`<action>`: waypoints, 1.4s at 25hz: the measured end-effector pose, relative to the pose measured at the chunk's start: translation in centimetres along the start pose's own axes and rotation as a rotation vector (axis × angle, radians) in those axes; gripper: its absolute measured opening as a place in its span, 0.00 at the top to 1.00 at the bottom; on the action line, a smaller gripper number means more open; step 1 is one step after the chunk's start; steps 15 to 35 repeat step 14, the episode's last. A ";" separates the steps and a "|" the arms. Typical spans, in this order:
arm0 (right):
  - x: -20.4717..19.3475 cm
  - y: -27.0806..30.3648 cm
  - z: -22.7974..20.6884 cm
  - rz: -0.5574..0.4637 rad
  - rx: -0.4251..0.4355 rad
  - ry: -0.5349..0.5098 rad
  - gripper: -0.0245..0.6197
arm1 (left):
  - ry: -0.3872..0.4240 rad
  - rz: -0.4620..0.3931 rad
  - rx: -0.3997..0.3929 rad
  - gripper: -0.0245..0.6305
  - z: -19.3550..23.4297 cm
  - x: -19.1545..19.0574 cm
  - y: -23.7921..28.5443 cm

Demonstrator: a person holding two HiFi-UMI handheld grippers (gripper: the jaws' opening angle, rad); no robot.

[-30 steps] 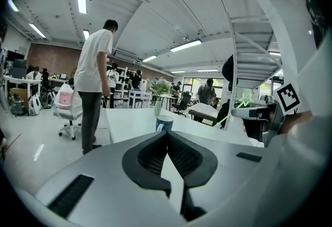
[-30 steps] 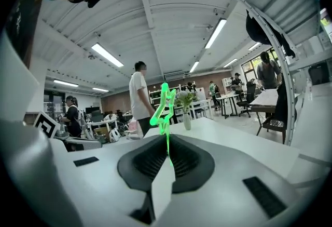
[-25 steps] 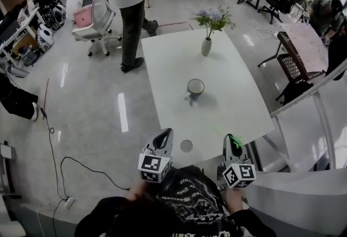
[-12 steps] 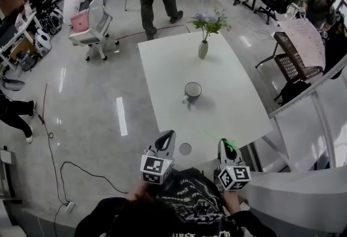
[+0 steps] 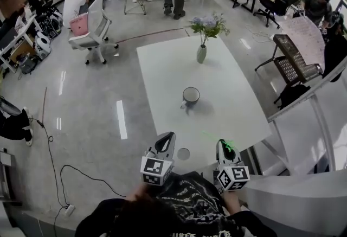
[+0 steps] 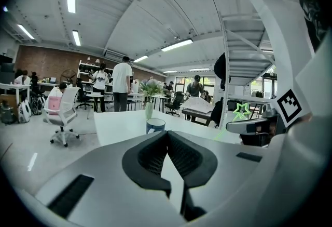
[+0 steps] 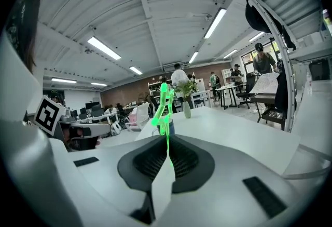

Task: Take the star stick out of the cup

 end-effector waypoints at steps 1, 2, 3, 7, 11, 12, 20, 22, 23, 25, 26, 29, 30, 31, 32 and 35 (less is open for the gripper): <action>0.1 0.2 -0.1 0.001 0.001 -0.003 0.93 | -0.002 0.000 0.002 0.93 0.0 0.2 0.2; 0.1 0.4 -0.2 0.002 0.003 -0.005 0.93 | -0.004 0.001 0.006 0.93 0.1 0.5 0.4; 0.2 0.5 -0.3 0.003 0.004 -0.008 0.93 | -0.006 0.003 0.012 0.93 0.1 0.9 0.5; 0.7 0.7 -0.5 0.002 0.010 -0.014 0.93 | 0.012 0.019 0.021 0.93 0.2 0.8 0.9; 0.6 1.0 -0.7 0.004 0.016 -0.016 0.93 | 0.001 0.017 0.015 0.93 -0.2 1.4 1.3; 0.6 1.1 -0.7 0.005 0.018 -0.016 0.93 | -0.004 0.015 0.012 0.93 -0.3 1.4 1.4; 0.5 1.3 -0.7 0.008 0.022 -0.018 0.93 | -0.014 0.008 0.006 0.93 -0.3 1.5 1.6; 0.5 1.3 -0.7 0.008 0.022 -0.018 0.93 | -0.014 0.008 0.006 0.93 -0.3 1.5 1.6; 0.5 1.3 -0.7 0.008 0.022 -0.018 0.93 | -0.014 0.008 0.006 0.93 -0.3 1.5 1.6; 0.5 1.3 -0.7 0.008 0.022 -0.018 0.93 | -0.014 0.008 0.006 0.93 -0.3 1.5 1.6; 0.5 1.3 -0.7 0.008 0.022 -0.018 0.93 | -0.014 0.008 0.006 0.93 -0.3 1.5 1.6; 0.5 1.3 -0.7 0.008 0.022 -0.018 0.93 | -0.014 0.008 0.006 0.93 -0.3 1.5 1.6; 0.5 1.3 -0.7 0.008 0.022 -0.018 0.93 | -0.014 0.008 0.006 0.93 -0.3 1.5 1.6; 0.5 1.3 -0.7 0.008 0.022 -0.018 0.93 | -0.014 0.008 0.006 0.93 -0.3 1.5 1.6; 0.5 1.3 -0.7 0.008 0.022 -0.018 0.93 | -0.014 0.008 0.006 0.93 -0.3 1.5 1.6; 0.5 1.3 -0.7 0.008 0.022 -0.018 0.93 | -0.014 0.008 0.006 0.93 -0.3 1.5 1.6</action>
Point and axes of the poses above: the fingertips, and each gripper's own axes: y forward along the fingers, z to its left, x out of its top, the point moved 6 cm from there along -y, backward along the fingers, and after that the axes turned 13 degrees about -x, right-handed, at the moved point
